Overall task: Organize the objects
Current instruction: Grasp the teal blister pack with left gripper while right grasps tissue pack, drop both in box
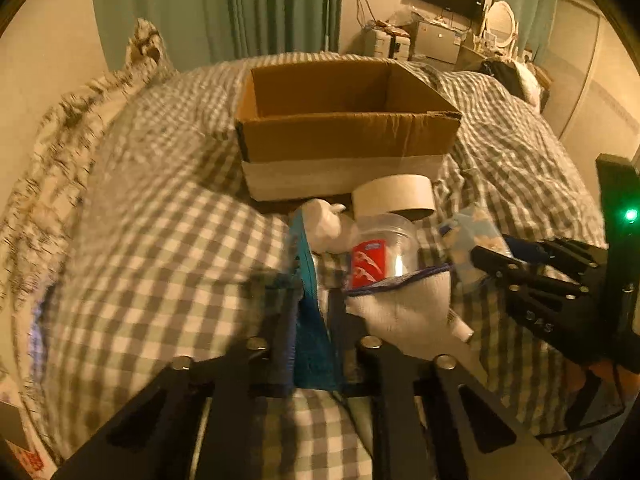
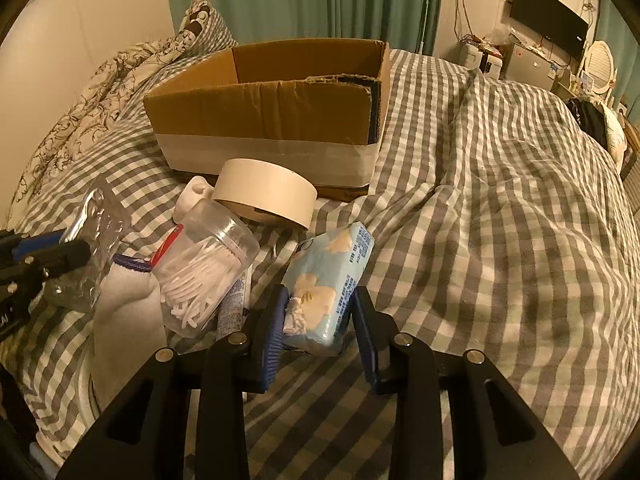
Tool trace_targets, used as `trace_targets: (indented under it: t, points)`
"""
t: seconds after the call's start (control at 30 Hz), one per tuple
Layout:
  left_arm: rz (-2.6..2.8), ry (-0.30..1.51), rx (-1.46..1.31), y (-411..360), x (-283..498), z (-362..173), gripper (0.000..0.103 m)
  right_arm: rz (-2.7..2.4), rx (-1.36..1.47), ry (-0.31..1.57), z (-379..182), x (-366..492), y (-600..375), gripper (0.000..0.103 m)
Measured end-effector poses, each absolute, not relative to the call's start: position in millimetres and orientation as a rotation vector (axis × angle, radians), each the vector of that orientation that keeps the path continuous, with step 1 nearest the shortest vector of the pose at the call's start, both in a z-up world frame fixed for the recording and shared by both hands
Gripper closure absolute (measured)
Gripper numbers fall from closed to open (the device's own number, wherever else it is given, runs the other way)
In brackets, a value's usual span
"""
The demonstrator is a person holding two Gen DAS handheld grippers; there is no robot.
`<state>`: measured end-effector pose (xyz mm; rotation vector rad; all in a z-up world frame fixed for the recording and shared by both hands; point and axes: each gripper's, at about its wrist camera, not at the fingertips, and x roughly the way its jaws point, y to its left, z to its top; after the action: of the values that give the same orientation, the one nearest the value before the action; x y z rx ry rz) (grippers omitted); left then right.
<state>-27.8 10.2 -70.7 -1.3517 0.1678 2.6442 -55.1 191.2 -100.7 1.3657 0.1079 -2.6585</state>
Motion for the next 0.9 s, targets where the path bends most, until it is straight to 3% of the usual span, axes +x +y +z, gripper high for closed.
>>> trace_targets:
  t: [0.5,0.9]
  points:
    - [2.75,0.108,-1.146,2,-28,-13,0.097,-2.721,1.145,0.09,-30,-29,194,0.071]
    - [2.754,0.107,-0.976,25,-118,50,0.097,-2.725,0.921,0.104,63,-90,186,0.071]
